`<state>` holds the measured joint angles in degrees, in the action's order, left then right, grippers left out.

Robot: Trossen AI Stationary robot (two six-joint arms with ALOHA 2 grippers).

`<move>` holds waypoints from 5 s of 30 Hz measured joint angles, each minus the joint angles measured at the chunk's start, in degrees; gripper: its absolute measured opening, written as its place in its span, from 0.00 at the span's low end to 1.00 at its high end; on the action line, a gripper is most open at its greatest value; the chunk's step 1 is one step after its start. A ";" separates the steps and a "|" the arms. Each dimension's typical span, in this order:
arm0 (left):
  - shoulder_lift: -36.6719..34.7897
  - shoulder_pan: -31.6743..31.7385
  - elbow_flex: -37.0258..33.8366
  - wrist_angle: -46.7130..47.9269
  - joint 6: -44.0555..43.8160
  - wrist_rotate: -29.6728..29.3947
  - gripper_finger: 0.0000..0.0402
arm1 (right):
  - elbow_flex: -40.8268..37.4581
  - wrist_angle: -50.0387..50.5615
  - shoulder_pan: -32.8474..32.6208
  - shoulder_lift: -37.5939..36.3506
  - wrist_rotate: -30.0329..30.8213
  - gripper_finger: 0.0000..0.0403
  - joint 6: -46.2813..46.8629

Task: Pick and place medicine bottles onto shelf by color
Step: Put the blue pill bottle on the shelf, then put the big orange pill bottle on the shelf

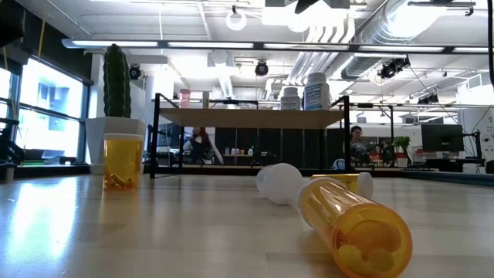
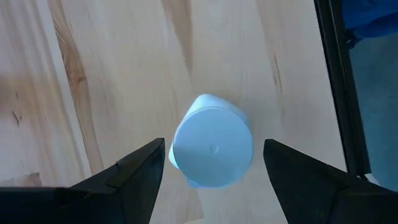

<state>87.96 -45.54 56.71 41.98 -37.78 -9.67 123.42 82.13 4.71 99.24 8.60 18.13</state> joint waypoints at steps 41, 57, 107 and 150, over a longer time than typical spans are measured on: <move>-10.48 14.39 2.81 4.54 3.87 -1.14 0.42 | -0.04 -0.04 0.15 0.02 0.32 0.54 1.35; -21.38 40.49 8.46 7.86 20.38 -1.68 0.42 | -0.04 0.39 0.18 0.02 3.75 0.54 0.96; 0.75 79.80 32.17 23.19 30.37 2.57 0.42 | -0.06 2.32 13.68 0.02 5.16 0.54 -7.99; -3.97 76.83 41.80 29.51 32.06 4.01 0.63 | -0.05 1.70 13.42 0.02 0.86 0.54 -8.13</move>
<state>83.99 31.29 98.51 71.49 -5.72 -5.66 123.37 83.83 18.13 99.26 9.46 10.00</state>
